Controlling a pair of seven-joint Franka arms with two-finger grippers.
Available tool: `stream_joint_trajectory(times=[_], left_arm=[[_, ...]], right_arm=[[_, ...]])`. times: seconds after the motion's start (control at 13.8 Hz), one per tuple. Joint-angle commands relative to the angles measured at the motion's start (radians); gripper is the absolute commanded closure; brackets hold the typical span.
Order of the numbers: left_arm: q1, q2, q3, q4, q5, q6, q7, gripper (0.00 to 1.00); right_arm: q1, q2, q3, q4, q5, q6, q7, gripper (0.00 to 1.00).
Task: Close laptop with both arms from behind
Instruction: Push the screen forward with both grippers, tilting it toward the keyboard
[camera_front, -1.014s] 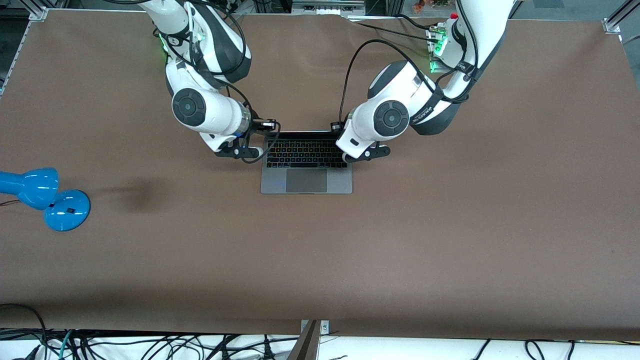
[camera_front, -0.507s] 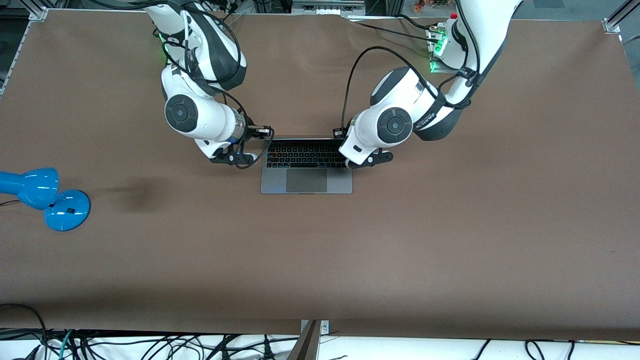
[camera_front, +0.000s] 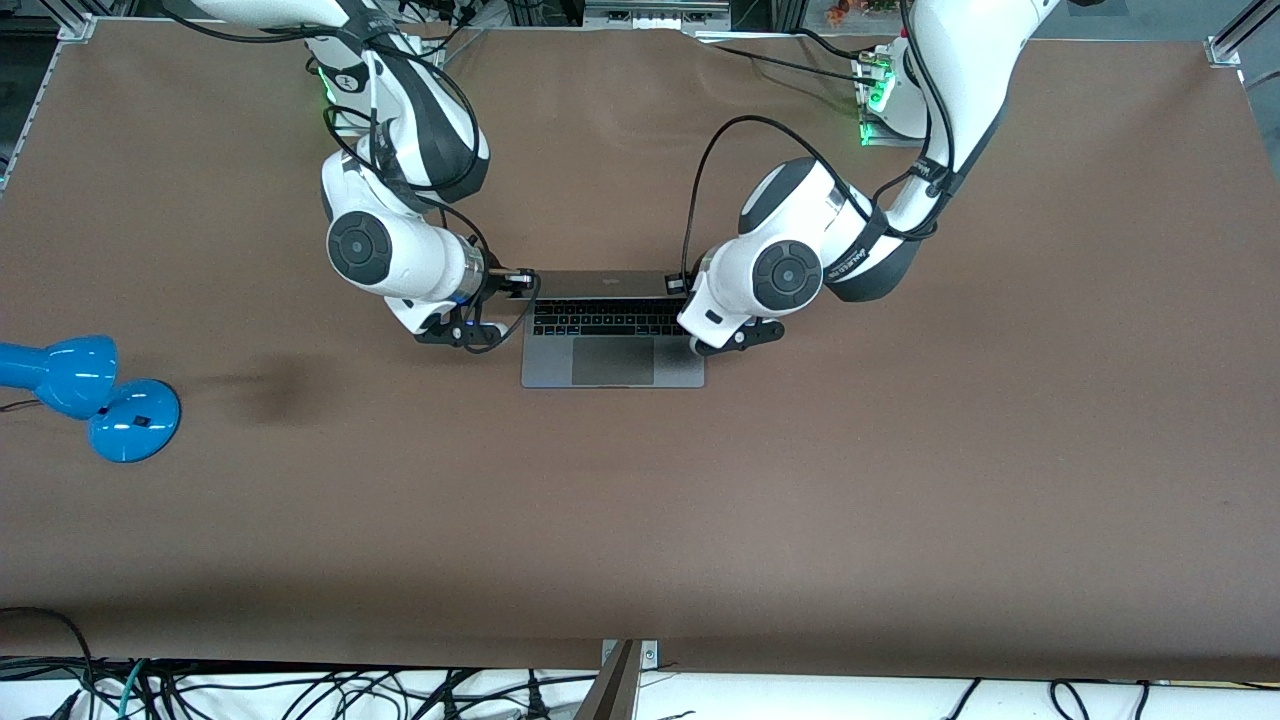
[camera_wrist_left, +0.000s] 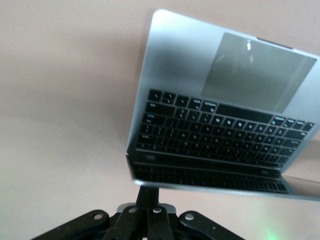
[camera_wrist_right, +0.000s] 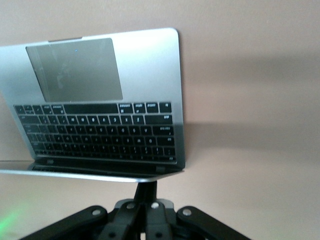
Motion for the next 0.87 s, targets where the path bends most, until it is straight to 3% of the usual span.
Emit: stream_joint_trajectory(times=[0.0,0.8], left_arm=[[-0.003,0.059,0.001,0.069,0.034,-0.009,-0.004,1.00],[-0.011,0.135,0.013,0.083,0.063,0.083,-0.009,1.00]], right_arm=[[-0.002,0.037,-0.006,0.032,-0.019,0.037,-0.014,0.98],[0.012,0.115,-0.006,0.077,-0.017,0.148,-0.014,0.98]])
